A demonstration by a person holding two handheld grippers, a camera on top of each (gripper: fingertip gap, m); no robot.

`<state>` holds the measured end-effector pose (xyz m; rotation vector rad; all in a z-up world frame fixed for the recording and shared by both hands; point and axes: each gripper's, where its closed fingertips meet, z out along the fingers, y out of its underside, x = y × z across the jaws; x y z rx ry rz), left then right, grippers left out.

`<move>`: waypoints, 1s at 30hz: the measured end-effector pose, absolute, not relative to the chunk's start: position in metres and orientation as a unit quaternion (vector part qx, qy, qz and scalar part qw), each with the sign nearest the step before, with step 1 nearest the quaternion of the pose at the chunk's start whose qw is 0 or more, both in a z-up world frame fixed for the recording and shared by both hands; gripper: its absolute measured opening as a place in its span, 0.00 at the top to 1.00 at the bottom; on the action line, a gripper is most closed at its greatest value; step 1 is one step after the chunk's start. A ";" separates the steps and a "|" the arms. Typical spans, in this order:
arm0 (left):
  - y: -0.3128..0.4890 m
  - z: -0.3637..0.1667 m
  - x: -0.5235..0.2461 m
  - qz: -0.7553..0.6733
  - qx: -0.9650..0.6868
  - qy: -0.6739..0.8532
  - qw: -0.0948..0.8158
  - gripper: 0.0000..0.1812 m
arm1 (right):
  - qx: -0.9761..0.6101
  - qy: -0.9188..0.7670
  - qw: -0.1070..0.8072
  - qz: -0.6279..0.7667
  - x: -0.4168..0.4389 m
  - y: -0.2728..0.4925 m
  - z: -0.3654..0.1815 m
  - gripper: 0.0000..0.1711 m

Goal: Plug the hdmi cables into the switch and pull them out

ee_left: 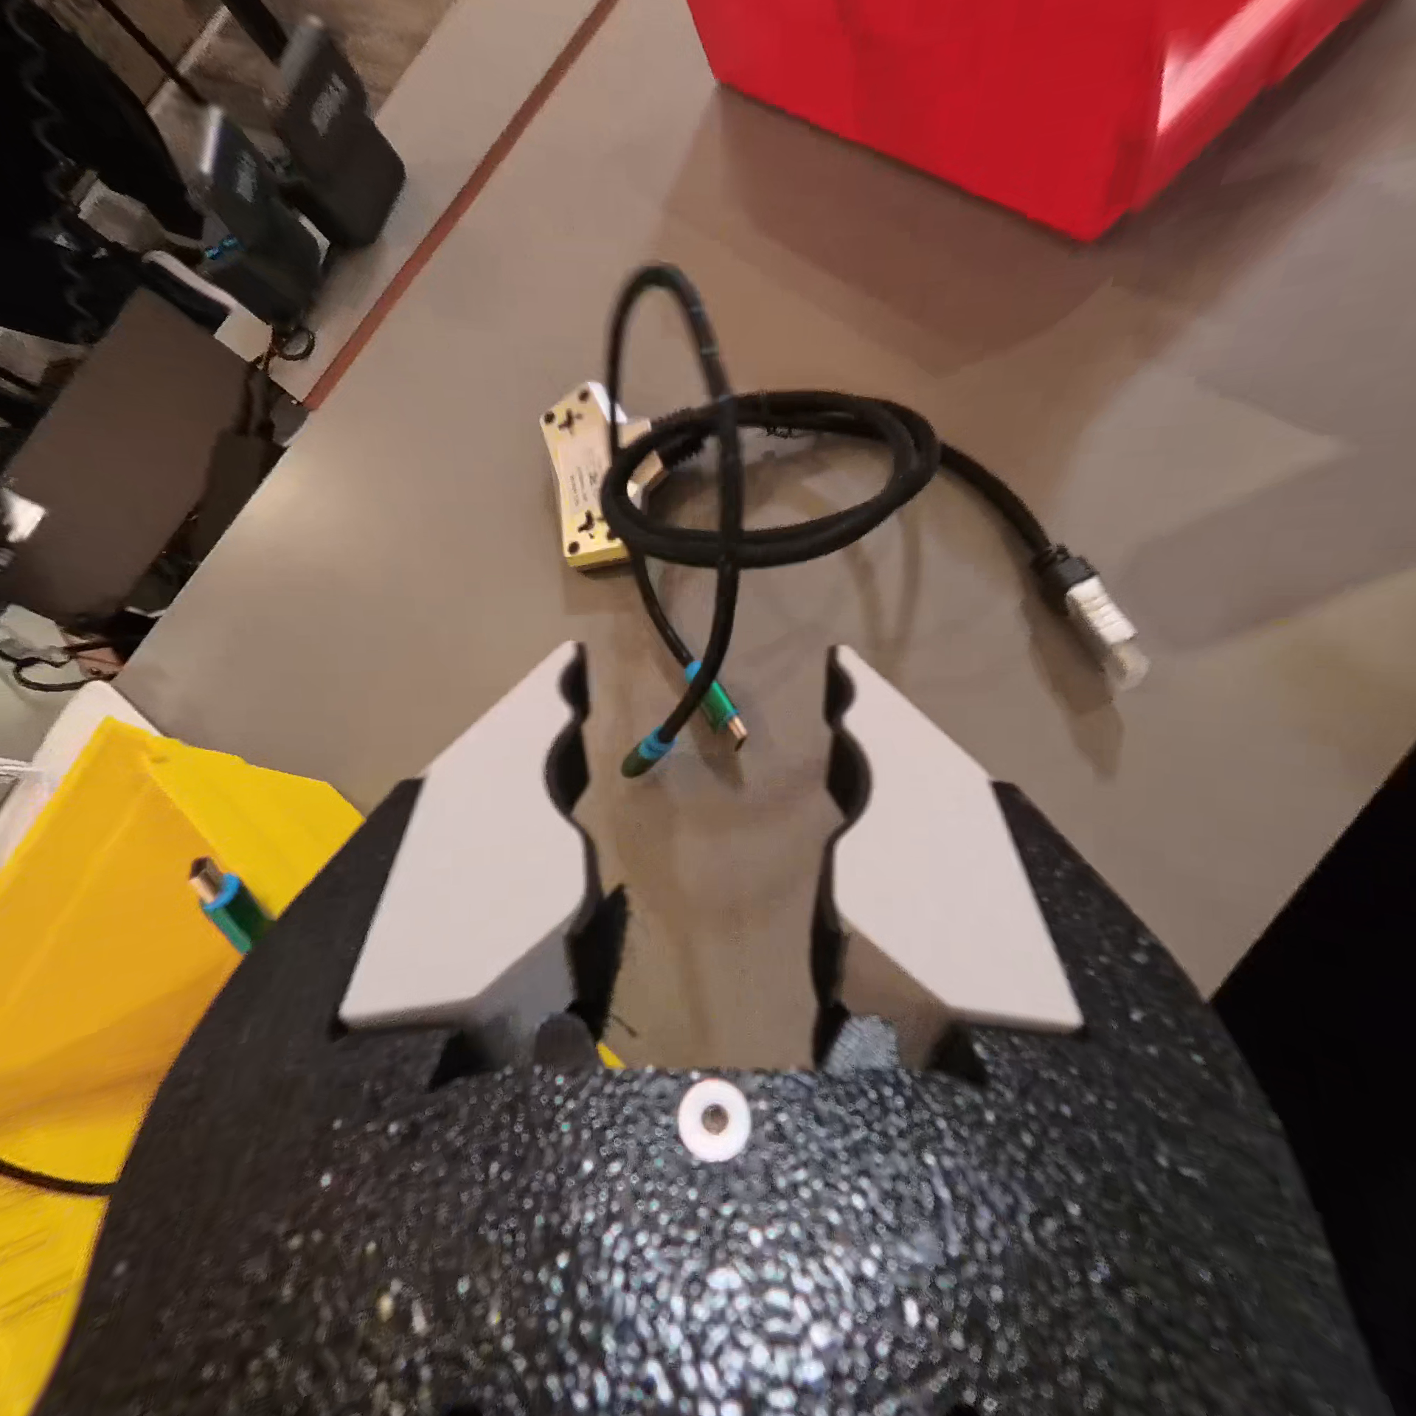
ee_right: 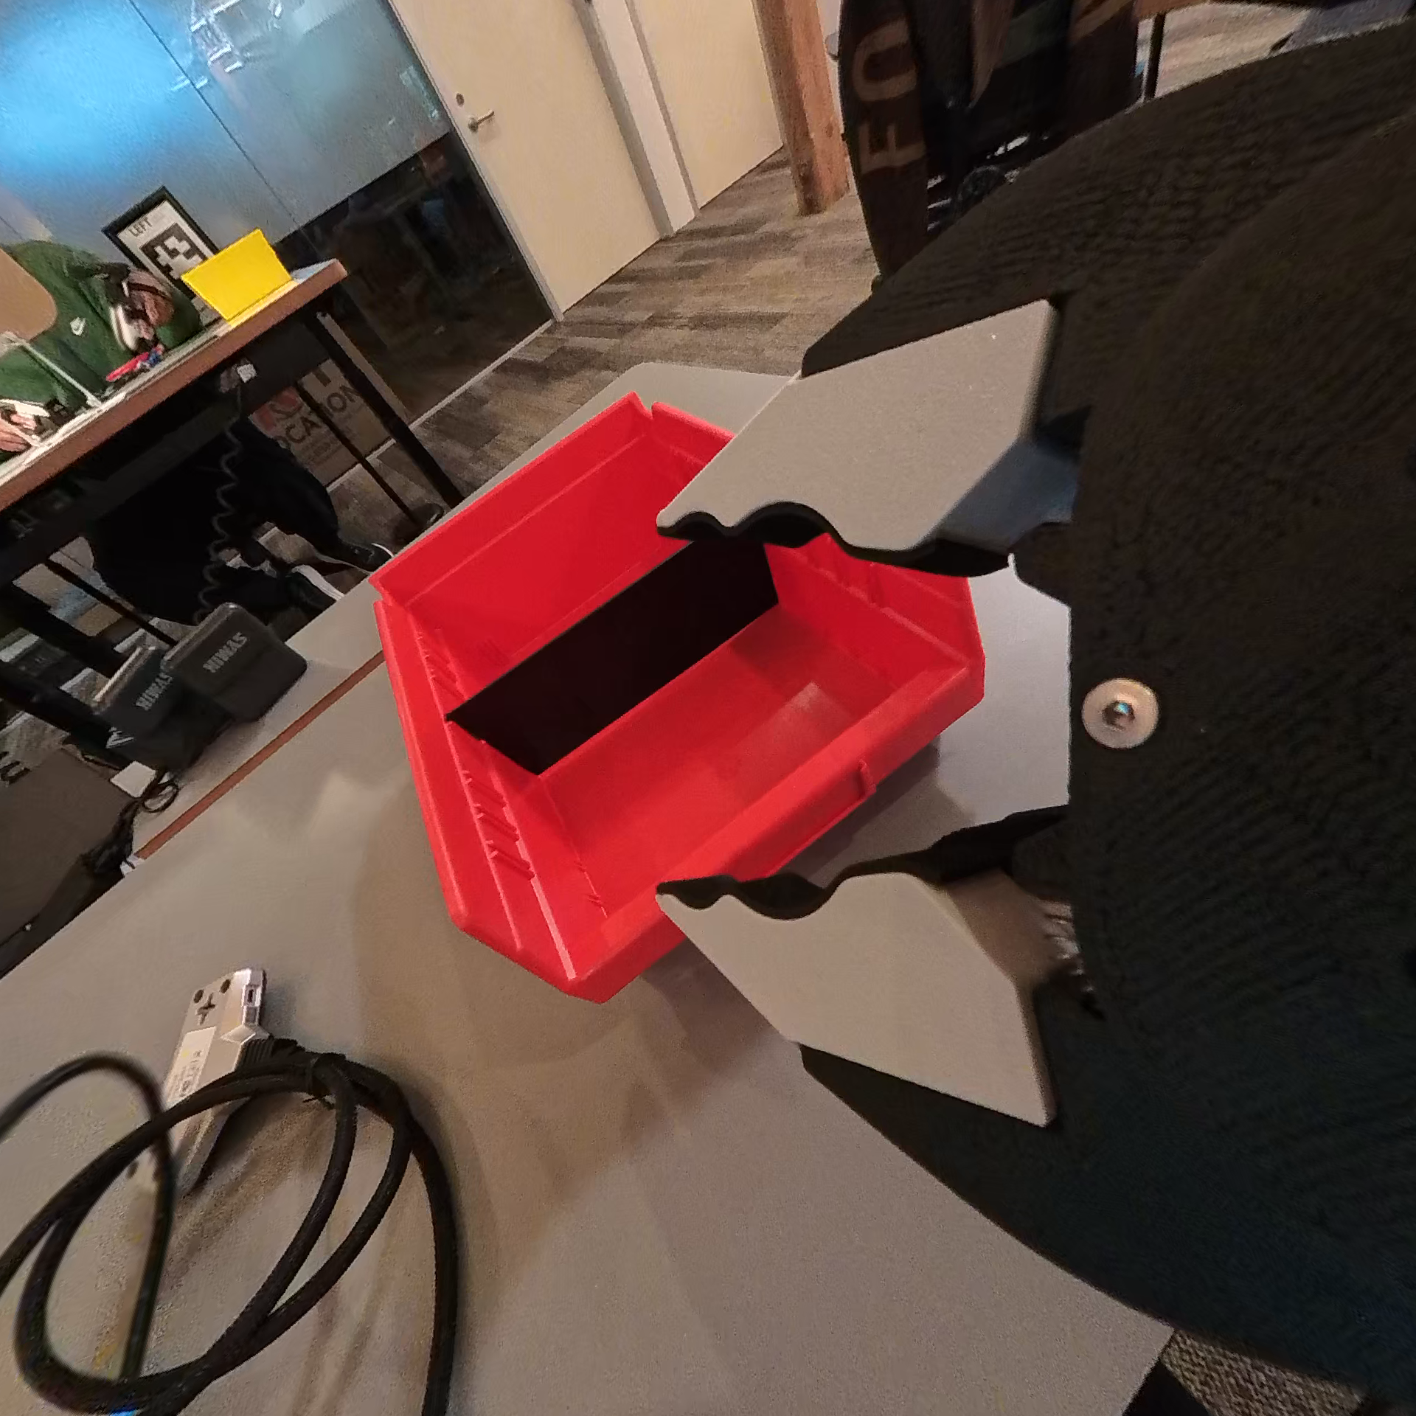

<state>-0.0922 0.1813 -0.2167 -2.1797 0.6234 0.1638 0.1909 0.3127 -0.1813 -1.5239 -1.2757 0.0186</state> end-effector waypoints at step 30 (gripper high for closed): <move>0.090 -0.288 -0.279 -0.086 -0.924 -0.184 0.324 0.72 | -0.639 -0.555 0.533 0.003 0.180 0.308 -0.187 0.49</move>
